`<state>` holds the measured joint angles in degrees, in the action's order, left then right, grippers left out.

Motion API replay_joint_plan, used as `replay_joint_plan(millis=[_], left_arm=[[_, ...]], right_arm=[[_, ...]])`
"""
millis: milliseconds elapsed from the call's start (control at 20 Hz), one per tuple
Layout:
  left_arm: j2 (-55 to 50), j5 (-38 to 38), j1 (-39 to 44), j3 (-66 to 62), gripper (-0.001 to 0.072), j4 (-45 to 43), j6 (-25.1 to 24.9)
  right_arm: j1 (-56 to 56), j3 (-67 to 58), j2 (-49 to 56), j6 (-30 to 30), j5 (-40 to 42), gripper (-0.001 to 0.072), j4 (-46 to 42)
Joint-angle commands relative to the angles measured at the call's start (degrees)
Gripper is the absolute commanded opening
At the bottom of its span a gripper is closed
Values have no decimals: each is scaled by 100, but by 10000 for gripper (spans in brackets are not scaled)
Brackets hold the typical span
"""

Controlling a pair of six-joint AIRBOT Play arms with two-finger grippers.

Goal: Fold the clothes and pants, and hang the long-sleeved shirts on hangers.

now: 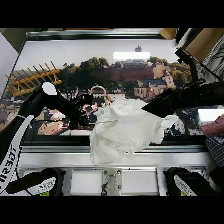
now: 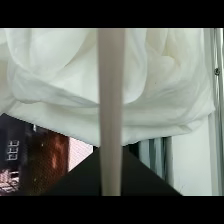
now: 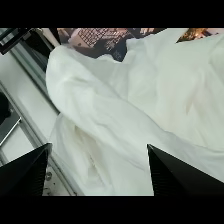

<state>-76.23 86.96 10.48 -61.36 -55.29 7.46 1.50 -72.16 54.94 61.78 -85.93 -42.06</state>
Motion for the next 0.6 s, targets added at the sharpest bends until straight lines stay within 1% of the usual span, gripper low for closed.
replay_joint_plan(millis=[0, 100, 200, 300, 400, 450, 550], left_arm=[[-2, 2, 2, -4, 13, -9, 7], [-2, 2, 2, -4, 13, -7, 7], [-2, 2, 2, -4, 13, -7, 7], [-2, -2, 2, -4, 13, -4, 7], [-2, 0, 2, -4, 13, -4, 7], [-2, 0, 2, -4, 13, -4, 7], [-2, -2, 2, -4, 12, -4, 7]], right_arm=[[-323, 13, 87, -1292, 162, 660, 223], [-590, 151, 85, -2356, -31, 661, 227], [-1128, 503, 85, -2990, -348, 660, 400], [-1823, 1088, 87, -3648, -459, 660, 1080], [-2413, 1740, 94, -4435, -505, 660, 1742], [-2614, 2065, 94, -4942, -575, 660, 1974], [-2754, 2566, 129, -5584, -636, 660, 2203]])
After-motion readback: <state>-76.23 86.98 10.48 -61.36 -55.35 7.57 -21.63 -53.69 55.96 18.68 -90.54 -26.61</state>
